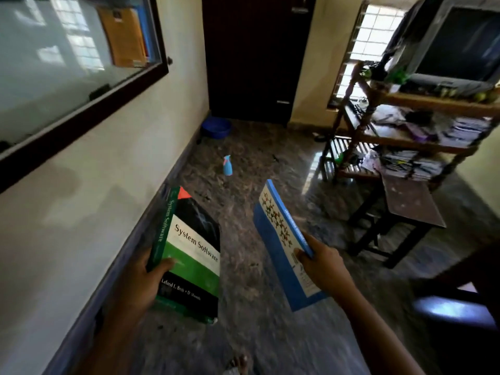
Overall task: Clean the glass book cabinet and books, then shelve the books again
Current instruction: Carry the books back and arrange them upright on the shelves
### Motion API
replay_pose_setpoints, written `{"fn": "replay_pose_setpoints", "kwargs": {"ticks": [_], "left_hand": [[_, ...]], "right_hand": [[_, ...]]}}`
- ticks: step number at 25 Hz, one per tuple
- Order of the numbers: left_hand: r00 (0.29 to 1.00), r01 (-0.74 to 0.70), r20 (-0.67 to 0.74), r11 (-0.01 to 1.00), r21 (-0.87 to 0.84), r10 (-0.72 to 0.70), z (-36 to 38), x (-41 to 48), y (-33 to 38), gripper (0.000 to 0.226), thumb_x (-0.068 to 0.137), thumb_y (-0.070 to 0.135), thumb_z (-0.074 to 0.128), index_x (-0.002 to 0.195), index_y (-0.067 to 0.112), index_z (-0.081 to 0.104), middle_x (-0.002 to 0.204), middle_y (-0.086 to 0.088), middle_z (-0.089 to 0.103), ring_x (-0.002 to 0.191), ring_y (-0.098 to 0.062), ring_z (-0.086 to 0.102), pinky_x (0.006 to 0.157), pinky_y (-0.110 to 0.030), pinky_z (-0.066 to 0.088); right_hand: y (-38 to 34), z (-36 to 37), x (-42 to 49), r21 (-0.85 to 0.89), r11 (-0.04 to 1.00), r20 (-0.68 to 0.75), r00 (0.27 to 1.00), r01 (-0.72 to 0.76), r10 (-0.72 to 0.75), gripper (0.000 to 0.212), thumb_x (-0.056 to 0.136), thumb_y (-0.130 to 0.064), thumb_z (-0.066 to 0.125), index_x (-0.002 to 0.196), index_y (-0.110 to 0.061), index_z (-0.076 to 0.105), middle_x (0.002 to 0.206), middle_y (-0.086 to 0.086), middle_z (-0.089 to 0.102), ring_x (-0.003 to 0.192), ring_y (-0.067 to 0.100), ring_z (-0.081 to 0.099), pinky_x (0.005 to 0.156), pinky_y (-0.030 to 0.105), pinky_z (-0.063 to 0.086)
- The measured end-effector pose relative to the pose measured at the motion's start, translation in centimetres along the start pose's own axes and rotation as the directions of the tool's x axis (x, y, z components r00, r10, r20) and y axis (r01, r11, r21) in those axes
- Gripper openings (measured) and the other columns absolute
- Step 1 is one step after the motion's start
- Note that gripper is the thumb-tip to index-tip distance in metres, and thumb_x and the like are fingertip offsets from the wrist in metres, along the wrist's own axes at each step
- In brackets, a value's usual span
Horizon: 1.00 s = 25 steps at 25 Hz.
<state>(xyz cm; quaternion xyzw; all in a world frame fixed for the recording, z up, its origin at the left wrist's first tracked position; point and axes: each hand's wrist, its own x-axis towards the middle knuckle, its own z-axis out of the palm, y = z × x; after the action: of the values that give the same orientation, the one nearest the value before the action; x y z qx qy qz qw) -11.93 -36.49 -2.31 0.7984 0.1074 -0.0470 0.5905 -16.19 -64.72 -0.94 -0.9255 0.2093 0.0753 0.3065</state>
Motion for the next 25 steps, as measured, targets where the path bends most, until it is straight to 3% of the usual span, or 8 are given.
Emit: {"fn": "replay_pose_setpoints", "kwargs": {"ticks": [2,8,11,14,19,22,25], "left_hand": [[1.0,-0.016,-0.024,0.999,0.035,0.017,1.7,4.3,1.7,0.032,0.088,0.003,0.058,0.12,0.007,0.056,0.103,-0.012,0.061,0.086,-0.024,0.056,0.064,-0.026,0.04],[0.988,-0.054,-0.136,0.993,0.1,0.068,4.8,17.8,6.2,0.05,0.084,0.022,0.069,0.131,0.019,0.051,0.111,-0.009,0.064,0.093,-0.028,0.061,0.08,-0.036,0.049],[0.967,-0.093,-0.232,0.993,0.067,0.106,6.5,25.5,9.6,0.04,0.089,0.013,0.06,0.128,0.021,0.052,0.107,-0.008,0.064,0.086,-0.028,0.063,0.075,-0.035,0.051],[0.912,-0.142,-0.388,0.99,0.001,0.131,8.1,32.9,14.0,0.037,0.09,0.008,0.057,0.125,0.021,0.052,0.1,-0.005,0.062,0.075,-0.012,0.06,0.062,-0.024,0.044],[0.805,-0.235,-0.58,0.964,-0.127,0.12,8.3,42.3,20.1,0.036,0.09,0.006,0.057,0.12,0.024,0.053,0.092,0.003,0.062,0.079,-0.009,0.058,0.073,-0.029,0.047],[0.733,-0.321,-0.661,0.939,-0.123,0.164,7.4,48.0,23.6,0.039,0.089,0.003,0.056,0.124,0.021,0.054,0.098,0.003,0.064,0.086,-0.012,0.06,0.069,-0.025,0.045],[0.65,-0.423,-0.72,0.903,-0.077,0.243,5.9,53.2,27.7,0.037,0.088,0.003,0.057,0.118,0.025,0.055,0.101,0.004,0.065,0.091,-0.021,0.062,0.073,-0.028,0.047]], "right_hand": [[-0.8,-0.8,5.4,0.003,1.0,-0.027,1.0,-0.007,0.008,0.048,0.097,-0.027,0.044,0.142,-0.028,0.031,0.129,0.006,0.056,0.101,0.018,0.062,0.073,0.024,0.05],[-4.7,-2.7,22.3,0.003,0.999,-0.013,0.999,0.048,-0.048,0.047,0.097,-0.029,0.044,0.142,-0.028,0.031,0.126,0.006,0.058,0.079,0.01,0.053,0.049,0.012,0.037],[-8.7,-4.4,32.2,0.003,0.983,0.013,0.983,0.185,-0.185,0.046,0.097,-0.028,0.044,0.141,-0.027,0.032,0.125,0.006,0.058,0.083,0.01,0.055,0.05,0.011,0.038],[-14.9,-7.0,42.5,0.016,0.943,0.038,0.942,0.333,-0.333,0.046,0.097,-0.027,0.044,0.141,-0.026,0.031,0.127,0.006,0.056,0.097,0.018,0.061,0.064,0.018,0.045],[-26.5,-10.3,55.6,0.032,0.797,0.009,0.798,0.603,-0.603,0.048,0.098,-0.024,0.043,0.143,-0.025,0.026,0.132,0.007,0.054,0.109,0.022,0.059,0.079,0.026,0.048],[-34.2,-12.0,62.3,0.109,0.677,0.0,0.681,0.728,-0.733,0.051,0.098,-0.019,0.042,0.144,-0.024,0.021,0.129,0.009,0.053,0.108,0.023,0.059,0.072,0.021,0.044],[-41.2,-13.4,67.7,0.2,0.534,-0.108,0.56,0.822,-0.821,0.052,0.097,-0.02,0.043,0.143,-0.025,0.02,0.125,0.008,0.055,0.099,0.022,0.061,0.065,0.018,0.043]]}}
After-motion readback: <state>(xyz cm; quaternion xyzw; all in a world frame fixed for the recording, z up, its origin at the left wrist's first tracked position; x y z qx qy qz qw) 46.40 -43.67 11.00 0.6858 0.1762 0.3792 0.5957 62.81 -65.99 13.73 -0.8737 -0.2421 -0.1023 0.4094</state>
